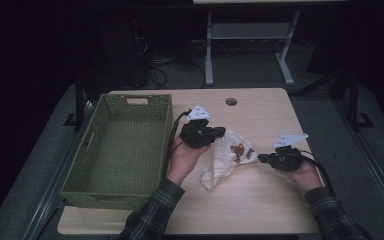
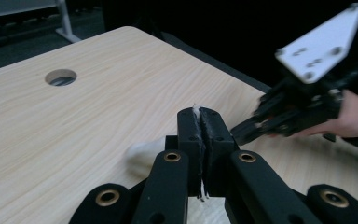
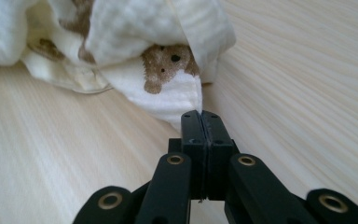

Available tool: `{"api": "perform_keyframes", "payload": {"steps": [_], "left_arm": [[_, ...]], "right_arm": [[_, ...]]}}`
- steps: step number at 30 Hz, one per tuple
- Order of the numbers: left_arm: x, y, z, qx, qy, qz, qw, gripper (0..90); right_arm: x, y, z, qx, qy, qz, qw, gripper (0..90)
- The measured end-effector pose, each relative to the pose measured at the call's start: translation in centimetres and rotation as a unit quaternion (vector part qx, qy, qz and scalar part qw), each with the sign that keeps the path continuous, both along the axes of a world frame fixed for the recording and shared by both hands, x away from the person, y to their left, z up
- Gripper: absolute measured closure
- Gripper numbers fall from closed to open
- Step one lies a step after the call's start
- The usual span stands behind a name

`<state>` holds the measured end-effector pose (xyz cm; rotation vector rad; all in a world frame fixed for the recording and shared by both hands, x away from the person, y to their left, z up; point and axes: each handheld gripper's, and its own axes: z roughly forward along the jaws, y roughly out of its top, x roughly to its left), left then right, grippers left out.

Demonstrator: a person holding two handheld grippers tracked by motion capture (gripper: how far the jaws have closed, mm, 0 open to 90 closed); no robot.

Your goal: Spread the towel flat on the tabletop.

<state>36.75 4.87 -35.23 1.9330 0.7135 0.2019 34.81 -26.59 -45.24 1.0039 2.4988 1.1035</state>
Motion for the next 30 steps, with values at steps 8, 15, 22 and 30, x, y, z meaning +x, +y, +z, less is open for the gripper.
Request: {"api": "perform_keyframes", "payload": {"steps": [8, 15, 22, 30], "left_arm": [[0.5, 0.9, 0.3, 0.001, -0.006, 0.048, 0.9988, 87.8], [1.3, 1.2, -0.1, 0.012, -0.004, 0.088, 0.996, 87.7], [2.6, 0.5, -1.5, 0.036, 0.013, 0.112, 0.9929, 87.1], [2.9, 0.2, -3.0, 0.053, 0.021, 0.121, 0.991, 71.1]], "right_arm": [[-2.0, -3.0, 0.6, -0.011, -0.007, -0.028, 0.9995, 89.4], [-3.1, -4.8, 0.6, -0.017, -0.01, -0.041, 0.9989, 89.4], [-4.4, -6.0, 0.2, -0.02, 0.001, -0.046, 0.9988, 88.8], [-4.3, -5.7, 0.5, -0.009, 0.001, -0.035, 0.9993, 69.2]]}}
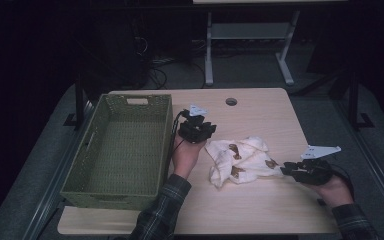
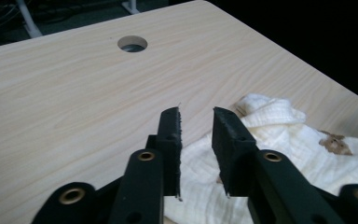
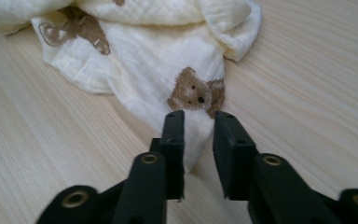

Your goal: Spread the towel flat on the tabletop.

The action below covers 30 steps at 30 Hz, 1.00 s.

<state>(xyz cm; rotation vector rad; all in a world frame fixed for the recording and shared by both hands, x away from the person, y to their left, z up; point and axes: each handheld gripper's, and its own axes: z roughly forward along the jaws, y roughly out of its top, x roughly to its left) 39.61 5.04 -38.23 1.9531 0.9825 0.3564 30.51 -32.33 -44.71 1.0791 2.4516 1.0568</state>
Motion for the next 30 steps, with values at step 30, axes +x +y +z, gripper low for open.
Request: {"api": "perform_keyframes", "payload": {"steps": [30], "left_arm": [[-8.4, -1.5, -4.5, 0.036, 0.05, -0.146, 0.9874, 54.0]], "right_arm": [[1.9, 4.0, -0.1, 0.022, 0.02, 0.044, 0.9986, 65.8]]}}
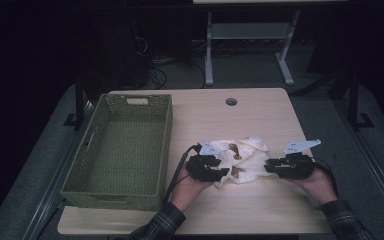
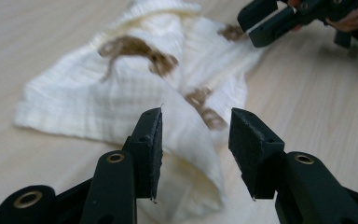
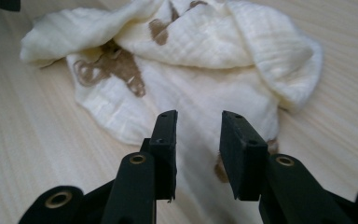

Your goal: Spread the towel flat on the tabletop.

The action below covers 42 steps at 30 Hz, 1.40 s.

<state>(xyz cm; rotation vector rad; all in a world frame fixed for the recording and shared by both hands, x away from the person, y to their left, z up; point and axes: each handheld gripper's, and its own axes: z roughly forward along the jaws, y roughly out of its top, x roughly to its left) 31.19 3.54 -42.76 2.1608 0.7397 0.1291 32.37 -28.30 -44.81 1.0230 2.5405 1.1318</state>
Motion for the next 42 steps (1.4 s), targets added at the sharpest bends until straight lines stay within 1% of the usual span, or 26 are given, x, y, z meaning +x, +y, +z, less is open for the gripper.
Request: {"api": "perform_keyframes", "payload": {"steps": [2, 4, 6, 8, 9, 12, 13, 14, 15, 16, 17, 19, 21, 22, 23, 24, 25, 26, 27, 30, 32, 34, 35, 37, 39, 42], "left_arm": [[-0.5, -0.2, -0.7, 0.01, 0.003, -0.009, 0.9999, 54.0], [-0.5, -0.6, -1.4, 0.038, 0.009, -0.016, 0.9991, 53.3], [-0.4, -0.9, -2.0, 0.047, 0.013, -0.014, 0.9987, 55.0], [-0.1, -1.0, -2.3, 0.057, 0.011, -0.013, 0.9982, 62.8], [0.1, -1.0, -2.3, 0.057, 0.016, -0.015, 0.9981, 72.1], [0.4, -0.7, -2.1, 0.047, 0.029, -0.017, 0.9984, 84.8], [0.5, -0.6, -1.9, 0.042, 0.029, -0.019, 0.9985, 85.6], [0.4, -0.5, -1.6, 0.032, 0.027, -0.017, 0.999, 86.0], [0.4, -0.4, -1.3, 0.029, 0.027, -0.018, 0.9991, 86.1], [0.4, -0.4, -1.0, 0.019, 0.026, -0.017, 0.9993, 86.3], [0.4, -0.2, -0.8, 0.015, 0.025, -0.02, 0.9994, 86.3], [0.5, 0.1, 0.0, 0.001, 0.018, -0.013, 0.9997, 86.3], [0.7, 0.5, 0.8, -0.011, 0.008, -0.005, 0.9999, 86.2], [1.0, 0.8, 1.4, -0.024, -0.001, 0.013, 0.9996, 86.2], [1.0, 0.8, 1.4, -0.024, -0.001, 0.013, 0.9996, 86.2], [1.3, 1.1, 1.7, -0.027, -0.007, 0.023, 0.9993, 86.2], [1.6, 1.3, 1.8, -0.027, -0.011, 0.031, 0.9991, 86.2], [2.2, 1.7, 1.9, -0.026, -0.016, 0.049, 0.9983, 86.2], [2.2, 1.7, 1.9, -0.026, -0.016, 0.049, 0.9983, 86.2], [2.9, 2.1, 1.7, -0.016, -0.018, 0.078, 0.9967, 86.3], [3.6, 2.1, 1.3, 0.011, -0.028, 0.094, 0.9952, 86.5], [4.3, 2.1, 0.5, 0.024, -0.021, 0.108, 0.9936, 86.4], [4.7, 2.1, -0.3, 0.031, -0.008, 0.113, 0.9931, 86.2], [4.8, 2.1, -0.7, 0.035, -0.003, 0.113, 0.993, 85.6], [4.7, 2.1, -0.9, 0.041, 0.0, 0.11, 0.9931, 78.9], [4.1, 2.0, -0.3, 0.031, -0.007, 0.103, 0.9942, 70.7]], "right_arm": [[-0.3, 0.3, -0.2, -0.002, 0.002, 0.005, 1.0, 65.3], [-0.5, 0.6, -0.3, -0.009, 0.003, 0.011, 0.9999, 65.0], [-0.4, 0.8, -0.5, -0.015, 0.005, 0.014, 0.9998, 64.5], [-0.3, 1.0, -0.8, -0.025, 0.007, 0.016, 0.9995, 65.2], [-0.3, 1.1, -1.0, -0.032, 0.009, 0.016, 0.9993, 66.4], [-0.3, 1.1, -1.3, -0.049, 0.008, 0.015, 0.9986, 71.2], [-0.3, 1.2, -1.4, -0.055, 0.007, 0.016, 0.9983, 73.1], [-0.2, 1.2, -1.5, -0.058, 0.008, 0.017, 0.9981, 75.3], [-0.2, 1.1, -1.6, -0.052, 0.011, 0.018, 0.9984, 77.9], [-0.1, 1.1, -1.5, -0.058, 0.008, 0.017, 0.9981, 81.9], [-0.1, 1.1, -1.5, -0.058, 0.008, 0.017, 0.9981, 81.9], [-0.1, 1.0, -1.5, -0.059, 0.007, 0.014, 0.9982, 85.2], [0.0, 0.7, -1.5, -0.062, 0.008, 0.011, 0.998, 85.7], [0.1, 0.3, -1.5, -0.062, 0.009, 0.006, 0.998, 86.1], [0.1, 0.3, -1.5, -0.062, 0.009, 0.006, 0.998, 86.1], [0.1, 0.2, -1.5, -0.064, 0.009, 0.005, 0.9979, 86.1], [0.1, -0.1, -1.5, -0.062, 0.011, 0.001, 0.998, 86.2], [0.2, -0.5, -1.5, -0.061, 0.011, -0.005, 0.9981, 86.2], [0.2, -0.5, -1.5, -0.061, 0.011, -0.005, 0.9981, 86.2], [0.4, -1.2, -1.5, -0.064, 0.012, -0.016, 0.9978, 86.3], [0.5, -1.7, -1.4, -0.065, 0.012, -0.022, 0.9976, 86.3], [0.6, -2.1, -1.5, -0.062, 0.015, -0.03, 0.9975, 86.2], [0.6, -2.1, -1.5, -0.061, 0.015, -0.03, 0.9975, 86.1], [0.6, -2.1, -1.5, -0.061, 0.015, -0.03, 0.9976, 86.0], [0.6, -2.1, -1.5, -0.062, 0.014, -0.03, 0.9975, 85.7], [0.6, -2.2, -1.3, -0.055, 0.012, -0.03, 0.998, 84.5]]}}
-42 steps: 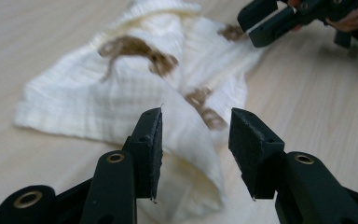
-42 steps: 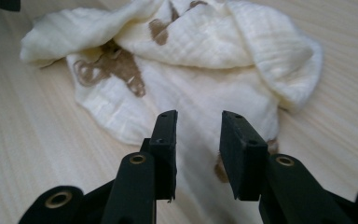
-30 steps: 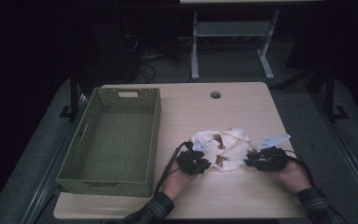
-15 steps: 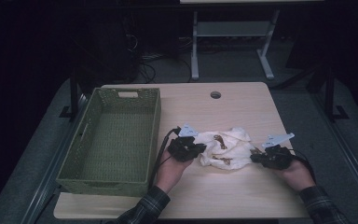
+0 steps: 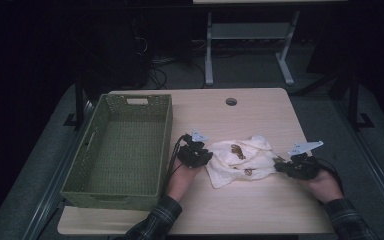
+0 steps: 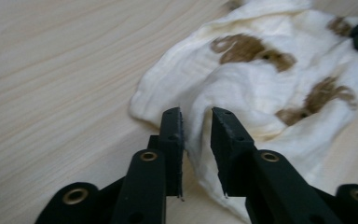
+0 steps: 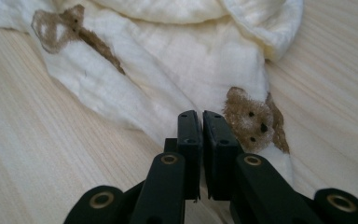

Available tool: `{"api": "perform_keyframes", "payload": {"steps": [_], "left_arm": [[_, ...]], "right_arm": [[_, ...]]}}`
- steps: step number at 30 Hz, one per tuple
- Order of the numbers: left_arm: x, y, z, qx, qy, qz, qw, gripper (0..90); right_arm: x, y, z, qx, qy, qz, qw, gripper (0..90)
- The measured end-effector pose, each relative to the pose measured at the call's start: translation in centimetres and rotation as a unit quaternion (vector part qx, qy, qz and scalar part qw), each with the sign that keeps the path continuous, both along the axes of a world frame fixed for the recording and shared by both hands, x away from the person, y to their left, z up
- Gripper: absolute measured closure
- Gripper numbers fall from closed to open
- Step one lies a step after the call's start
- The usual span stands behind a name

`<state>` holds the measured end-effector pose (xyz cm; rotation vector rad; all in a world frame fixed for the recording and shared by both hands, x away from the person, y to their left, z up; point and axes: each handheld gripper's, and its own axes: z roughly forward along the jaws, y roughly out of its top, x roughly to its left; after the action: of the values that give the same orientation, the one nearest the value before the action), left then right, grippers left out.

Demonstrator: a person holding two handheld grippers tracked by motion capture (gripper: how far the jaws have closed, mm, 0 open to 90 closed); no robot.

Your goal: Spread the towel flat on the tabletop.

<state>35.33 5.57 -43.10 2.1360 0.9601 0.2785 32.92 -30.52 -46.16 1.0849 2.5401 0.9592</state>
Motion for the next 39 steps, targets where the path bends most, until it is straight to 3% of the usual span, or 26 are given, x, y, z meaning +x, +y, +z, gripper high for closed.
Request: {"api": "perform_keyframes", "payload": {"steps": [11, 18, 23, 28, 33, 34, 39], "left_arm": [[-4.5, -0.7, 1.3, 0.004, -0.005, -0.062, 0.9981, 66.5], [-6.1, 0.1, 1.9, -0.008, -0.009, -0.071, 0.9974, 63.5], [-6.9, 0.1, 1.2, -0.026, 0.011, -0.095, 0.9951, 70.0], [-7.0, -1.4, -0.9, -0.007, 0.044, -0.123, 0.9914, 71.4], [-6.8, -2.7, -2.5, 0.025, 0.052, -0.14, 0.9886, 72.4], [-6.8, -2.9, -2.8, 0.022, 0.053, -0.132, 0.9896, 72.8], [-6.5, -2.4, -2.9, 0.042, 0.051, -0.139, 0.9881, 84.4]], "right_arm": [[-0.8, -0.4, 1.3, 0.026, -0.019, 0.002, 0.9995, 77.3], [-1.1, -0.3, 1.3, 0.028, -0.02, 0.006, 0.9994, 76.3], [-1.0, -0.2, 1.2, 0.027, -0.019, 0.008, 0.9994, 76.0], [-1.0, -0.2, 1.2, 0.026, -0.016, 0.005, 0.9995, 76.8], [-1.0, -0.4, 1.1, 0.022, -0.011, 0.008, 0.9997, 77.6], [-1.0, -0.3, 1.1, 0.023, -0.013, 0.008, 0.9996, 77.6], [-1.1, -0.4, 1.1, 0.025, -0.011, 0.01, 0.9996, 77.5]]}}
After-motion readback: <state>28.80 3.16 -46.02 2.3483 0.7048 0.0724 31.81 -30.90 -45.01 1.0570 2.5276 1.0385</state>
